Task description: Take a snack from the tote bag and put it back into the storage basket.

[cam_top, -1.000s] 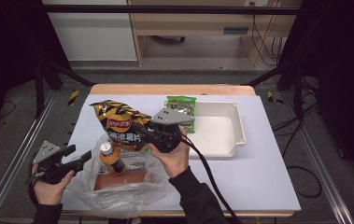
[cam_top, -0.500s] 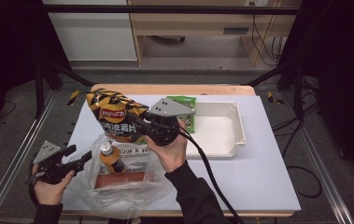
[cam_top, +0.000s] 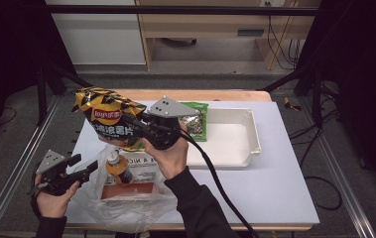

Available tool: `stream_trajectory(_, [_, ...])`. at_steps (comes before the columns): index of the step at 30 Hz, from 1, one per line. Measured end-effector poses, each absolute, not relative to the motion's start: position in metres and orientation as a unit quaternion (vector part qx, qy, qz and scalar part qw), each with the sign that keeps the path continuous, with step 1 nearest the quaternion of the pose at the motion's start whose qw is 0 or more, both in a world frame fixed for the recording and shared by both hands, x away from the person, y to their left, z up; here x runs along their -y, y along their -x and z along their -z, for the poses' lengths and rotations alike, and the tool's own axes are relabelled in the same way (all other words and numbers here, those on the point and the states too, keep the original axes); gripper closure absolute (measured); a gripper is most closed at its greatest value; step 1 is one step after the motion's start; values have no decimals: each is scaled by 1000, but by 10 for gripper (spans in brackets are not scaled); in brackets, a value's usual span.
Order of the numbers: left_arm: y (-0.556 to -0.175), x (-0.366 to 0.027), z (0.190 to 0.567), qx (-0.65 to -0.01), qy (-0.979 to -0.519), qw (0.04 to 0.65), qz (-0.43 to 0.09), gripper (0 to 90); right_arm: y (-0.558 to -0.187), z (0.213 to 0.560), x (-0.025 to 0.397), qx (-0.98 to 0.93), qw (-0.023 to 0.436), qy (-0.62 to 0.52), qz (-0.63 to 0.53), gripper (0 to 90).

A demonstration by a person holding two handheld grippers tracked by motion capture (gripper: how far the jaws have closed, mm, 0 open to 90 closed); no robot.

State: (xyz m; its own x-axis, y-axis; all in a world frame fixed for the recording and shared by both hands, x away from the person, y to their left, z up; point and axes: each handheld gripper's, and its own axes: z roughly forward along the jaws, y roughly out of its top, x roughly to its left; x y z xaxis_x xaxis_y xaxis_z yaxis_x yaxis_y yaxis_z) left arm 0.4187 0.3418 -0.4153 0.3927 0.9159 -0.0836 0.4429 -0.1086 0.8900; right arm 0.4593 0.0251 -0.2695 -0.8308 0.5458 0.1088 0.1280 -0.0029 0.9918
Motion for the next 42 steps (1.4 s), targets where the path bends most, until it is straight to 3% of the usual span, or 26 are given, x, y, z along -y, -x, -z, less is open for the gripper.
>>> stream_trajectory(13, [-418,-343,414,-487,-695,459,-262,284,-457,257,14,-684,190,-256,-656,839])
stream_trajectory(42, [-418,-344,412,-491,-689,462,-265,284,-467,298,152,-667,228,-350,-617,846])
